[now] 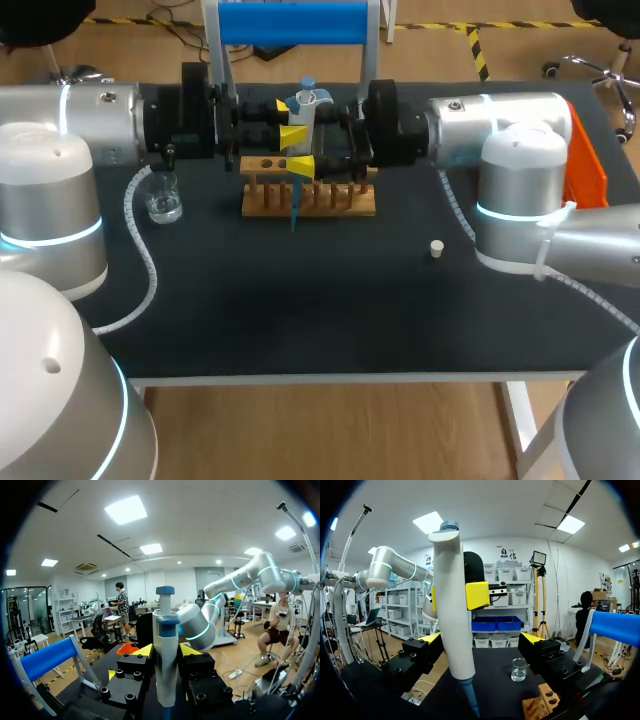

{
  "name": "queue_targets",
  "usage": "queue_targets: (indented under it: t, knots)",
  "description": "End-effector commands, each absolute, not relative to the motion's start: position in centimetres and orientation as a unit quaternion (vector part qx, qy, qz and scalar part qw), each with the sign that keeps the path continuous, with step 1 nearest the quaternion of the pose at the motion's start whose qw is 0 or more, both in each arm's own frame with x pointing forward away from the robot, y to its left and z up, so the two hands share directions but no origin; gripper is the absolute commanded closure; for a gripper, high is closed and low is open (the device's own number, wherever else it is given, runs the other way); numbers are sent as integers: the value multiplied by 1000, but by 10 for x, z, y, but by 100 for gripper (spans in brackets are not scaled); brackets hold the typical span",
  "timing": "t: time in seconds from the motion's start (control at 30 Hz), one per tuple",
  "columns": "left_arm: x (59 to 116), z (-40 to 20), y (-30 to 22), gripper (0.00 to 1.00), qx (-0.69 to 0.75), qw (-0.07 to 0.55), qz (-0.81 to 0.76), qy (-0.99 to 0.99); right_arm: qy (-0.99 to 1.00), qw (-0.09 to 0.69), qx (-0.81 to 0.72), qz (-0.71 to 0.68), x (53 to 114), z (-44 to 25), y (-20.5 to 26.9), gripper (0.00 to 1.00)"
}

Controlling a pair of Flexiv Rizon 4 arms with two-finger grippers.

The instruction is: Invert the test tube, pick up the pipette, mount the tip to pipette, aspirate from beaker and dispense into the tube, eject the tip, return the pipette, and cap with the stopper.

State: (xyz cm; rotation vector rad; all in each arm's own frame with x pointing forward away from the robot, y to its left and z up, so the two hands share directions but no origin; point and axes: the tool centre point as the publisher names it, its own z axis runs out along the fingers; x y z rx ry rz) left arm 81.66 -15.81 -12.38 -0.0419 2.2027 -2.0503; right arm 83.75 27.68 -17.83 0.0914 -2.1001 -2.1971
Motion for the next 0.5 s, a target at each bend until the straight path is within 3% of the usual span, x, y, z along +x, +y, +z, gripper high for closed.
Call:
queue_targets:
  t: [0.03, 0.5]
  knots:
    - [816, -124, -159, 100, -15, 68, -680, 730, -687, 55, 33, -724, 841, -179, 282, 0]
    - [816, -124, -159, 100, -15, 68, -680, 730, -684, 51, 27, -727, 840, -175, 285, 0]
